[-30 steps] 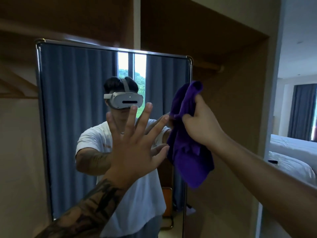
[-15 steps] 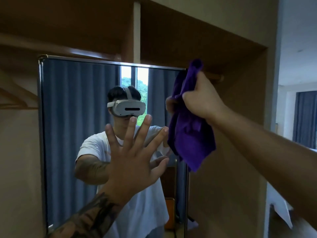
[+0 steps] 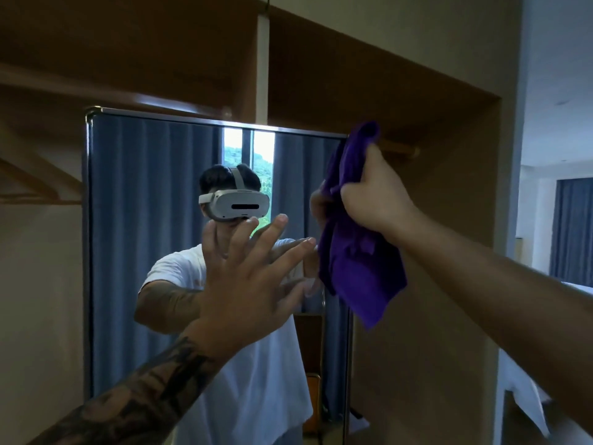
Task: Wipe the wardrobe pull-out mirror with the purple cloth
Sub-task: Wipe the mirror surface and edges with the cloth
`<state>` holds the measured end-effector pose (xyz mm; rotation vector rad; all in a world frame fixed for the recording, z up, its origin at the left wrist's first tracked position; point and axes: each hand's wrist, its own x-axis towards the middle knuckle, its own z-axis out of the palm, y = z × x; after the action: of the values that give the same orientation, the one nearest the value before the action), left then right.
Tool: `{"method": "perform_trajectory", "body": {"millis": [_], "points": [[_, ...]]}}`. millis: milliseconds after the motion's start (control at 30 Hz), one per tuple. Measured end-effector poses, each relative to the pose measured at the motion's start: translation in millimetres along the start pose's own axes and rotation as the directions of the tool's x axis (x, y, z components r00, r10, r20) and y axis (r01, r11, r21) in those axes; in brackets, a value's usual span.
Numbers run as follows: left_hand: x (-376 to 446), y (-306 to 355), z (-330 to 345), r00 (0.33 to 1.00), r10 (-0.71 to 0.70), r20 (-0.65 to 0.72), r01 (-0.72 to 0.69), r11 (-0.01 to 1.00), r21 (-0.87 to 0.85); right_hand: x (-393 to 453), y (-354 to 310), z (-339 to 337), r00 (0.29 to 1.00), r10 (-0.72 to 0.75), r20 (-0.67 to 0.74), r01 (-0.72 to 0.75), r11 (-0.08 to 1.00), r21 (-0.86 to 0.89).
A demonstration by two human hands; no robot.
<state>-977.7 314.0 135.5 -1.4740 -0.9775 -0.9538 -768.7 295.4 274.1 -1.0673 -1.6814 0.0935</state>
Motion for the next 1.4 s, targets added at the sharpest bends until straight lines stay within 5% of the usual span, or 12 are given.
{"method": "perform_trajectory", "body": {"millis": [167, 367, 533, 767, 900, 1167, 1400], "points": [[12.2, -12.2, -1.9, 1.000, 0.018, -0.015, -0.018, 1.000, -0.022, 12.7, -3.7, -2.1, 0.997, -0.072, -0.001, 0.071, 0.997, -0.040], [24.9, -12.7, -13.6, 0.998, -0.001, 0.058, 0.004, 0.999, -0.048, -25.1, 34.1, 11.3, 0.992, 0.068, 0.107, -0.081, 0.989, 0.123], [83.1, -39.1, -27.5, 0.977, -0.196, 0.086, 0.200, 0.979, -0.035, 13.5, -1.8, -10.8, 0.999, 0.032, 0.029, -0.037, 0.981, 0.188], [129.9, -67.6, -31.0, 0.955, -0.291, 0.062, 0.287, 0.956, 0.062, -6.8, 3.2, 4.4, 0.999, 0.043, -0.005, -0.042, 0.991, 0.128], [122.0, -63.6, -27.0, 0.959, -0.276, 0.057, 0.273, 0.960, 0.062, -40.1, 25.9, 15.6, 0.990, 0.111, 0.090, -0.125, 0.978, 0.167], [118.4, -61.7, -25.7, 0.962, -0.262, 0.072, 0.255, 0.962, 0.097, 8.9, -20.2, -4.0, 0.999, 0.044, -0.006, -0.042, 0.976, 0.215], [118.1, -52.7, -28.1, 0.952, -0.295, 0.085, 0.290, 0.954, 0.072, -37.7, 19.5, 10.6, 0.974, 0.181, 0.134, -0.211, 0.942, 0.262]]}}
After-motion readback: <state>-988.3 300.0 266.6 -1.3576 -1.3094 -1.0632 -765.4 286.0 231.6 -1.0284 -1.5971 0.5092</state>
